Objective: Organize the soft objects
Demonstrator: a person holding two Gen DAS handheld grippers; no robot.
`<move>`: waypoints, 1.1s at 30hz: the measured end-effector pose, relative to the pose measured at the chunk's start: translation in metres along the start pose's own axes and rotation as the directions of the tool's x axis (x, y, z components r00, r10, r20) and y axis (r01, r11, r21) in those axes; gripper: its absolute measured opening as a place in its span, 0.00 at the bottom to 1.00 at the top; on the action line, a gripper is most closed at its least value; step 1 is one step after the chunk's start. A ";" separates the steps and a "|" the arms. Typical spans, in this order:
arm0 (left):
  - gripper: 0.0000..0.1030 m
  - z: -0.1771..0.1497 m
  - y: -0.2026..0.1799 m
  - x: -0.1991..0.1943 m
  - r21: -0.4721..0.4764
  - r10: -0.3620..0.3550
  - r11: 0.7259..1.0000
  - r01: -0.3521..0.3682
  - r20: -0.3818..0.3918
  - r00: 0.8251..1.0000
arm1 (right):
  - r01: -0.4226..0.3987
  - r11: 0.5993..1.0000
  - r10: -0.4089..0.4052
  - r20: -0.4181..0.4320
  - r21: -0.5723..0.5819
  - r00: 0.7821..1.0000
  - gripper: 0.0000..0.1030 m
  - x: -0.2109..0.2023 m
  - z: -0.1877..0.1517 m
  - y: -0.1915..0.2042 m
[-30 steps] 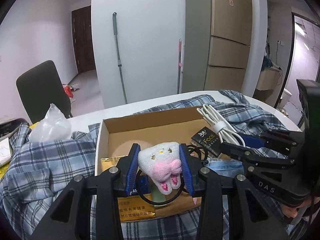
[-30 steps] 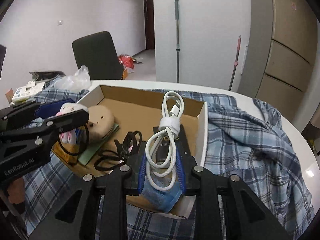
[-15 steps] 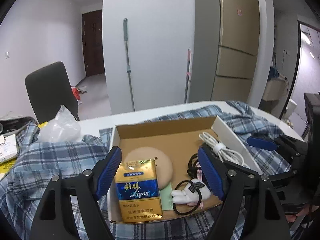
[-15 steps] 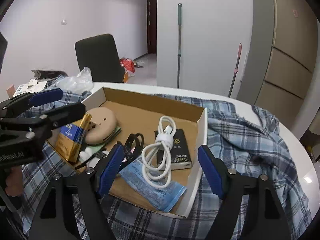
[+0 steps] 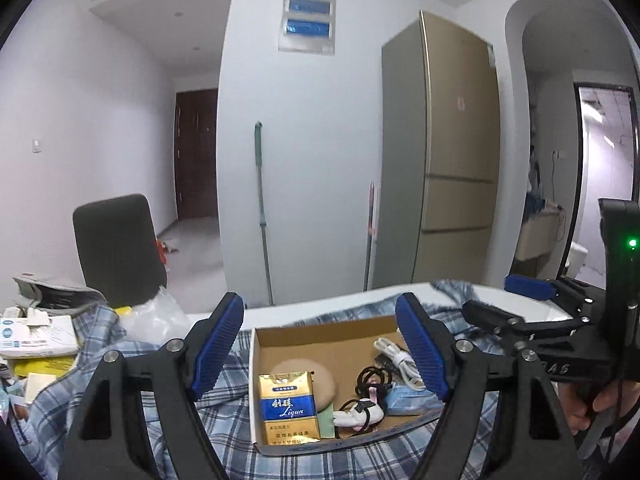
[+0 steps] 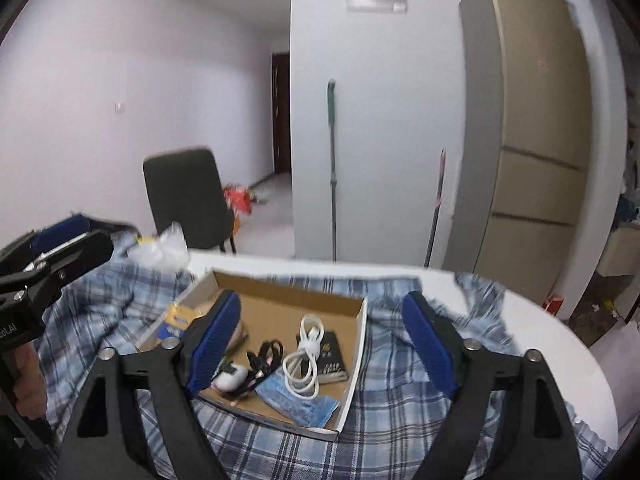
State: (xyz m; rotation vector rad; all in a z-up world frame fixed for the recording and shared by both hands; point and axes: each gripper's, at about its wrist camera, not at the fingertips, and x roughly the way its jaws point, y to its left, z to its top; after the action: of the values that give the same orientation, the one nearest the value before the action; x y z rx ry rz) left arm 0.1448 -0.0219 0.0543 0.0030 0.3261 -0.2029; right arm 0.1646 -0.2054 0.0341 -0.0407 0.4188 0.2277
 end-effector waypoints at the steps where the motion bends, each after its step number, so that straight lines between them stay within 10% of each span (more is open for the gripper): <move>1: 0.78 0.001 0.001 -0.006 -0.003 0.000 1.000 0.000 0.011 1.000 | 0.005 1.000 -0.005 0.026 -0.005 1.000 0.87 -0.008 0.002 0.001; 12: 1.00 -0.004 0.004 -0.083 0.022 0.039 0.999 -0.045 0.203 0.978 | 0.029 0.999 -0.018 0.299 -0.034 0.954 1.00 -0.080 -0.012 0.009; 33: 1.00 -0.075 -0.005 -0.110 0.067 0.083 0.992 -0.105 0.274 0.958 | -0.039 0.999 0.039 0.280 -0.005 0.959 1.00 -0.079 -0.075 0.006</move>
State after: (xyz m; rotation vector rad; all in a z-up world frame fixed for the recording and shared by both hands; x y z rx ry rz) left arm 0.0181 -0.0023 0.0189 0.0707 0.0440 -0.1195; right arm 0.0632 -0.2231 -0.0024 0.0005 0.1368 0.2687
